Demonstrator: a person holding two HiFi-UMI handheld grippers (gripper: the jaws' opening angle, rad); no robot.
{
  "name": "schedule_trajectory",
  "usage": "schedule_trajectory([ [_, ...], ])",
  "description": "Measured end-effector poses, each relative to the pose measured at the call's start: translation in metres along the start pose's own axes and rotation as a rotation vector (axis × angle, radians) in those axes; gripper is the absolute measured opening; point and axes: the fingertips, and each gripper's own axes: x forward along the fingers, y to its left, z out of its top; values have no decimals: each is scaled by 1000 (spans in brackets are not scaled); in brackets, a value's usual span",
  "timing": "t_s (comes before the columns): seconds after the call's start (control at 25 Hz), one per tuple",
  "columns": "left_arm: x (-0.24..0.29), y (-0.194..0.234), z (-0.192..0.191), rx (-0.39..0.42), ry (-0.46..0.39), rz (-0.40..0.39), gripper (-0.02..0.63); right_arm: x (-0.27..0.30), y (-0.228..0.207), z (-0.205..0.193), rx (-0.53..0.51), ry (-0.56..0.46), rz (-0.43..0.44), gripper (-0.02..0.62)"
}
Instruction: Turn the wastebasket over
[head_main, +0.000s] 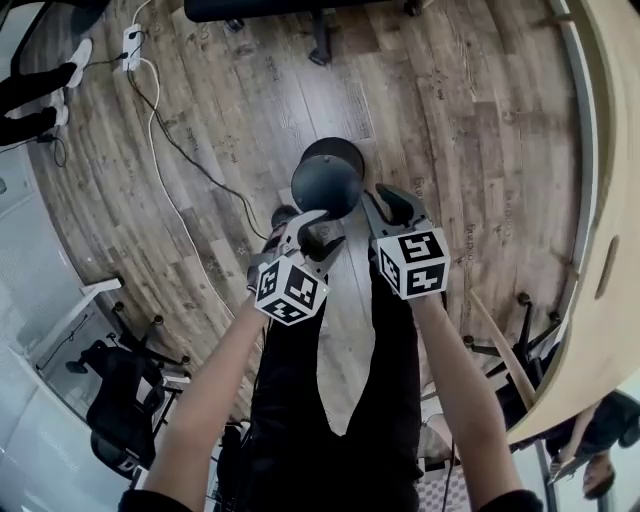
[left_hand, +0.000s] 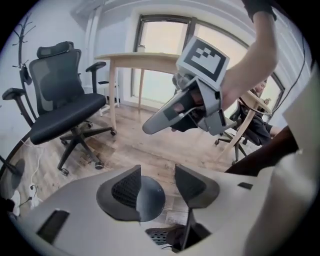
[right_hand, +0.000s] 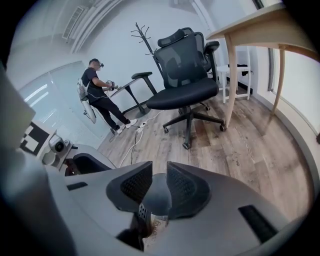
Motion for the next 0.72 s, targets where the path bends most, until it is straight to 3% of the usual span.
schedule_trajectory([
  [0.32, -97, 7, 85, -67, -95, 133, 190, -97, 33, 58, -131, -45, 36, 84],
  [0.48, -142, 11, 123, -115, -161, 162, 156, -141, 44, 98, -201, -68, 24, 78],
  [0.72, -211, 18, 161, -111, -228, 218, 104, -200, 63, 160, -255, -168, 5, 66],
])
